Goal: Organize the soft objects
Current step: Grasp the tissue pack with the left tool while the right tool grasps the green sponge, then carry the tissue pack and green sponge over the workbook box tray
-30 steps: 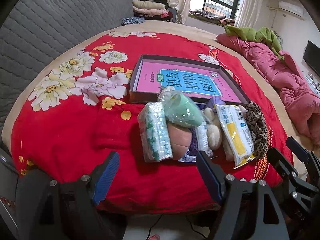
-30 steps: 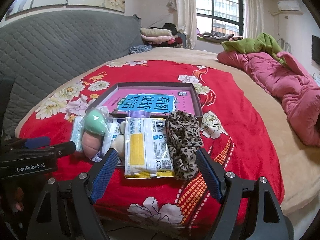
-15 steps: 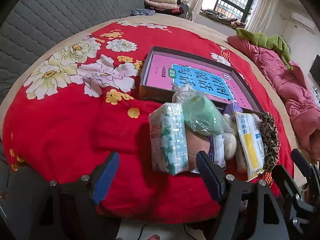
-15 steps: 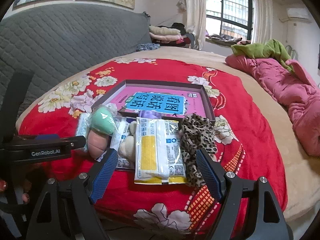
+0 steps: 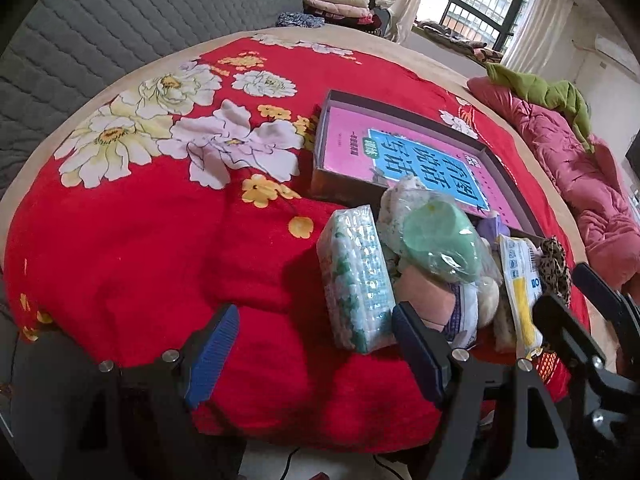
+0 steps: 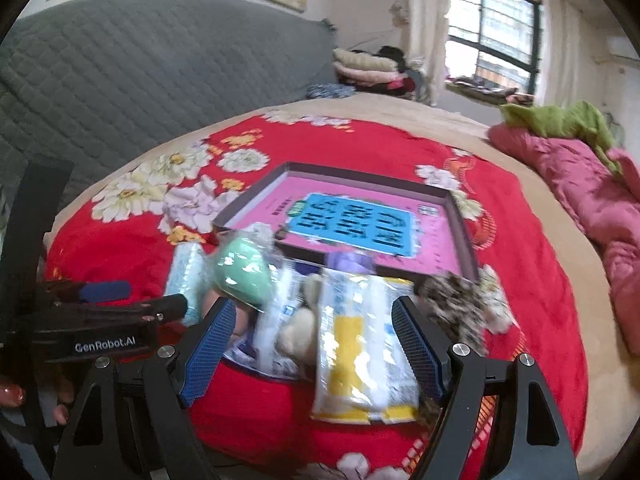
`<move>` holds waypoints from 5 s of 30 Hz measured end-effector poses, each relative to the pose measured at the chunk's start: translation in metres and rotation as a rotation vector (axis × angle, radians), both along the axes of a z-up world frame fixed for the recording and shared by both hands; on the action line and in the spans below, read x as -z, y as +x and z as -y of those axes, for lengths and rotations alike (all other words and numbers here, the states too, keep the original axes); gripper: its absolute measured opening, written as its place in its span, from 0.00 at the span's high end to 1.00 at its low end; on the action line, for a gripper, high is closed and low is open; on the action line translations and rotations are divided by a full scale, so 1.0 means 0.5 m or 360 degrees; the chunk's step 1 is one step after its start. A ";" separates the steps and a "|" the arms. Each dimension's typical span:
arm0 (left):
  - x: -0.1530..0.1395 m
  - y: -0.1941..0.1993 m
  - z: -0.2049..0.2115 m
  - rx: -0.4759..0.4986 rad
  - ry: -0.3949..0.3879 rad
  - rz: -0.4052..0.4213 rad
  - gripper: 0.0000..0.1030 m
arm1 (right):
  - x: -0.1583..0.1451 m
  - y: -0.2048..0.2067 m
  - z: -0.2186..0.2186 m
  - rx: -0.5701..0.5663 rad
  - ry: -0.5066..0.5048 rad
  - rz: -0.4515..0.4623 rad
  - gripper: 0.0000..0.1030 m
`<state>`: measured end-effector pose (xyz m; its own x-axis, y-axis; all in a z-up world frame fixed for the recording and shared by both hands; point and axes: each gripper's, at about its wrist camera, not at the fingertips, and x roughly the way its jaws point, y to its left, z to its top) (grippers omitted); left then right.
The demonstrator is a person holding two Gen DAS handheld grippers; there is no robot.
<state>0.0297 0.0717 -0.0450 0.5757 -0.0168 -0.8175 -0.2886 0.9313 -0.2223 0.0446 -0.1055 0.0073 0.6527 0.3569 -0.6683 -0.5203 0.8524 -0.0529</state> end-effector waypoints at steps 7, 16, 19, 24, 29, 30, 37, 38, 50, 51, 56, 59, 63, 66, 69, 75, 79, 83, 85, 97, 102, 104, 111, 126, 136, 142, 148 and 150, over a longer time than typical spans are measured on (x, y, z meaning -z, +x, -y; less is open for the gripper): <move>0.015 0.008 -0.026 0.0008 -0.0115 -0.0034 0.24 | 0.018 0.036 -0.072 -0.0241 -0.0136 -0.0010 0.21; 0.032 0.029 -0.060 0.0111 -0.0283 -0.0056 0.24 | 0.043 0.093 -0.093 -0.0377 -0.0125 -0.0125 0.21; 0.037 0.039 -0.063 0.0159 -0.0325 -0.0064 0.24 | 0.047 0.105 -0.094 -0.0412 -0.0100 -0.0162 0.22; 0.042 0.053 -0.055 0.0225 -0.0340 -0.0064 0.24 | 0.053 0.123 -0.101 -0.0488 -0.0060 -0.0243 0.46; 0.045 0.061 -0.042 0.0259 -0.0330 -0.0065 0.24 | 0.060 0.125 -0.119 -0.0547 -0.0084 -0.0253 0.62; 0.046 0.063 -0.044 0.0260 -0.0345 -0.0063 0.24 | 0.060 0.127 -0.117 -0.0543 -0.0067 -0.0261 0.62; 0.055 0.078 -0.047 0.0245 -0.0404 -0.0078 0.23 | 0.035 0.125 -0.078 -0.0467 0.0074 -0.0207 0.63; 0.057 0.082 -0.049 0.0242 -0.0424 -0.0078 0.23 | 0.031 0.123 -0.073 -0.0457 0.0078 -0.0196 0.63; 0.070 0.109 -0.059 0.0268 -0.0616 -0.0006 0.55 | -0.001 0.102 -0.003 -0.0292 0.0191 -0.0097 0.63; 0.068 0.108 -0.059 0.0268 -0.0616 0.0004 0.57 | -0.002 0.101 0.000 -0.0290 0.0198 -0.0100 0.63; 0.048 0.100 -0.056 0.0271 -0.0554 0.0067 0.60 | -0.005 0.096 0.008 -0.0267 0.0202 -0.0071 0.63; 0.039 0.096 -0.059 0.0264 -0.0554 0.0099 0.60 | -0.008 0.095 0.016 -0.0247 0.0214 -0.0062 0.63; 0.023 0.084 -0.065 0.0257 -0.0547 0.0141 0.60 | -0.014 0.096 0.025 -0.0221 0.0233 -0.0054 0.63; 0.009 0.074 -0.067 0.0250 -0.0508 0.0173 0.60 | -0.018 0.097 0.033 -0.0199 0.0249 -0.0042 0.63; -0.002 0.074 -0.067 0.0247 -0.0480 0.0194 0.60 | -0.022 0.097 0.041 -0.0175 0.0259 -0.0016 0.63; -0.036 0.080 -0.051 0.0265 -0.0386 0.0246 0.60 | -0.029 0.105 0.069 -0.0084 0.0309 0.0040 0.63; -0.051 0.094 -0.042 0.0255 -0.0343 0.0254 0.60 | -0.033 0.111 0.096 -0.0028 0.0357 0.0061 0.63; -0.066 0.110 -0.037 0.0236 -0.0283 0.0264 0.60 | -0.042 0.120 0.124 0.0027 0.0402 0.0090 0.63; -0.070 0.118 -0.036 0.0224 -0.0278 0.0265 0.60 | -0.045 0.125 0.137 0.0059 0.0412 0.0108 0.63; -0.082 0.165 -0.007 0.0201 -0.0155 0.0245 0.60 | -0.058 0.167 0.186 0.0174 0.0420 0.0165 0.63; -0.086 0.191 -0.002 0.0188 -0.0100 0.0241 0.60 | -0.057 0.188 0.188 0.0185 0.0412 0.0180 0.63; -0.084 0.205 -0.004 0.0173 -0.0088 0.0227 0.60 | -0.056 0.197 0.189 0.0194 0.0397 0.0198 0.63; -0.072 0.257 -0.001 0.0172 -0.0017 0.0177 0.60 | -0.032 0.242 0.192 0.0261 0.0320 0.0191 0.63; -0.012 0.350 0.016 0.0219 0.0111 -0.0062 0.60 | 0.075 0.325 0.183 0.0277 0.0141 -0.0090 0.62; 0.001 0.354 0.018 0.0243 0.0099 -0.0087 0.59 | 0.108 0.339 0.178 0.0307 0.0058 -0.0192 0.62; 0.003 0.357 0.019 0.0257 0.0097 -0.0105 0.58 | 0.111 0.336 0.178 0.0286 0.0060 -0.0186 0.60; 0.009 0.369 0.021 0.0253 0.0108 -0.0147 0.56 | 0.105 0.333 0.185 0.0277 0.0106 -0.0184 0.53; 0.010 0.372 0.024 0.0255 0.0124 -0.0160 0.56 | 0.102 0.332 0.187 0.0278 0.0124 -0.0182 0.52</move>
<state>0.2159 0.0599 -0.0502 0.4862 -0.0358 -0.8731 -0.1527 0.9803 -0.1253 0.2106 -0.1990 -0.0439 0.6304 0.2985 -0.7165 -0.3634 0.9292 0.0674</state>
